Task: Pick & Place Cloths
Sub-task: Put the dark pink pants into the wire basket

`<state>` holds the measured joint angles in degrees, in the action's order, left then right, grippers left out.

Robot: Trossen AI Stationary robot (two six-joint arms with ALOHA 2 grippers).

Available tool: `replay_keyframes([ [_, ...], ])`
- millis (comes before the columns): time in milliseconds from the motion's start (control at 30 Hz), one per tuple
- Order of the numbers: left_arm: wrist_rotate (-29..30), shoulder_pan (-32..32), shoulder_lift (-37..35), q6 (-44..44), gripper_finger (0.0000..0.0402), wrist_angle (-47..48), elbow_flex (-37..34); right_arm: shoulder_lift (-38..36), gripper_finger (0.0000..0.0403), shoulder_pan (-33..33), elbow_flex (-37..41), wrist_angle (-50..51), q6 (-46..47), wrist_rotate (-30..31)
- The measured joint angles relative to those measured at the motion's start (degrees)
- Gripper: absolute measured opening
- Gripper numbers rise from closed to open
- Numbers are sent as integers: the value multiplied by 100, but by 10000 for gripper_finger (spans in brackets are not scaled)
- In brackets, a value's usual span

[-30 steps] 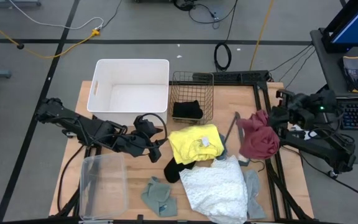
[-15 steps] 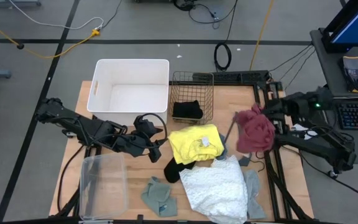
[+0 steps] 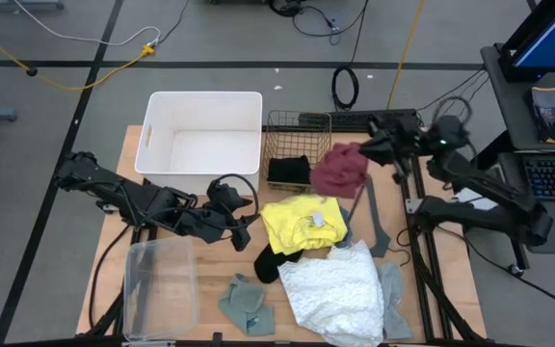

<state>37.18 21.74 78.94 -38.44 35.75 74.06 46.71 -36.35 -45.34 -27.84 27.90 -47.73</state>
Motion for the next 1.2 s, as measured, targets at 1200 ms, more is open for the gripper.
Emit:
replay_keyframes([
  [1200, 48, 0, 0, -238, 207, 0, 0, 2546, 3, 648, -3, 403, -2649, 3297],
])
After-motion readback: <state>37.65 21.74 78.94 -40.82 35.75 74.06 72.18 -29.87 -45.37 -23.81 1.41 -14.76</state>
